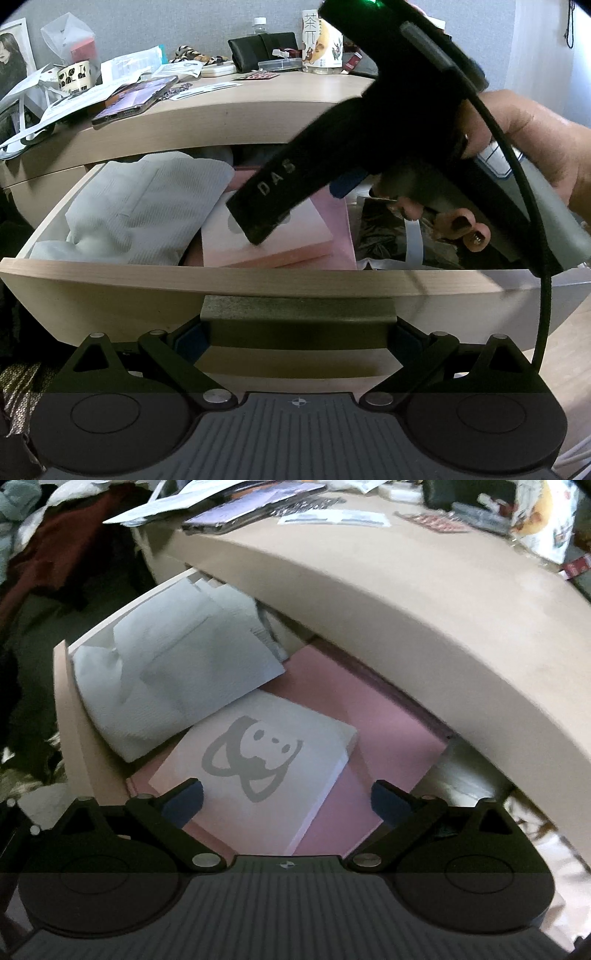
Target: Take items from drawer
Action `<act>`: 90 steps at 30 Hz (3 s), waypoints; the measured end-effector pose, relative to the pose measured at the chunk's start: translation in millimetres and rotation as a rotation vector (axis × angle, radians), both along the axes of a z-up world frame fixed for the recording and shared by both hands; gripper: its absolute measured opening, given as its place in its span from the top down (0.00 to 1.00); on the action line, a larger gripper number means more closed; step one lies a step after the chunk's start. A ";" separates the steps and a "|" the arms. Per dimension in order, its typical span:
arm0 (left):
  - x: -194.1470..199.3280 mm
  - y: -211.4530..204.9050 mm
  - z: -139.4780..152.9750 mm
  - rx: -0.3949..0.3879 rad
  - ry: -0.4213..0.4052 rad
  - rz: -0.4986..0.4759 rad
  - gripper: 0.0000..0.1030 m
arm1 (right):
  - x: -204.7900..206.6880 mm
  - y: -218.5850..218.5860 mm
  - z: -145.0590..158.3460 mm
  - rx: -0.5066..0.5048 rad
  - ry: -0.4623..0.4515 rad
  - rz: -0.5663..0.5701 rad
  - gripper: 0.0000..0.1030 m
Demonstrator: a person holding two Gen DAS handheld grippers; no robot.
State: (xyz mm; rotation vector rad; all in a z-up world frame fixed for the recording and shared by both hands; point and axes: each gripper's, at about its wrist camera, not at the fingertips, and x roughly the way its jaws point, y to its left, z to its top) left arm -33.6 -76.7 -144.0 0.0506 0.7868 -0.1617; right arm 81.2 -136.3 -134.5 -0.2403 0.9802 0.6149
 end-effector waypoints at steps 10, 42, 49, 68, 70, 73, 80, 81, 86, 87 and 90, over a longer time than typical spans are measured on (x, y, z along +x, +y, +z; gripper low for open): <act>1.9 -1.4 -0.3 0.003 -0.007 0.004 0.05 | -18.9 22.4 17.7 0.016 0.008 -0.284 0.01; -1.0 0.4 -2.3 -0.006 -0.032 -0.009 0.05 | -4.4 74.0 2.7 -0.168 0.112 -0.373 0.00; -1.3 0.7 -2.5 -0.004 -0.033 -0.011 0.05 | -3.3 69.8 4.6 -0.133 0.139 -0.386 0.00; -1.7 0.3 -4.3 -0.011 -0.031 -0.015 0.05 | -3.5 83.4 2.1 -0.177 0.144 -0.381 0.00; -2.0 -0.3 -4.5 -0.010 -0.031 -0.017 0.05 | -1.8 76.7 0.6 -0.145 0.170 -0.390 0.00; -2.5 -1.4 -4.6 -0.009 -0.030 -0.018 0.05 | 1.3 64.2 -2.5 -0.095 0.208 -0.389 0.00; 2.7 3.1 -0.5 -0.011 -0.030 -0.018 0.05 | 2.8 52.1 -3.1 -0.084 0.220 -0.380 0.00; 7.5 5.6 0.1 -0.011 -0.029 -0.018 0.05 | 3.2 49.4 -2.9 -0.084 0.220 -0.385 0.00; 5.1 4.4 -4.4 -0.012 -0.030 -0.017 0.05 | -0.3 34.9 -1.4 -0.068 0.213 -0.405 0.00; 4.6 3.7 -4.4 -0.013 -0.030 -0.016 0.05 | -0.9 34.2 -0.7 -0.064 0.212 -0.408 0.00; 3.0 2.3 -4.1 -0.013 -0.030 -0.016 0.05 | -1.6 32.4 0.1 -0.034 0.224 -0.412 0.00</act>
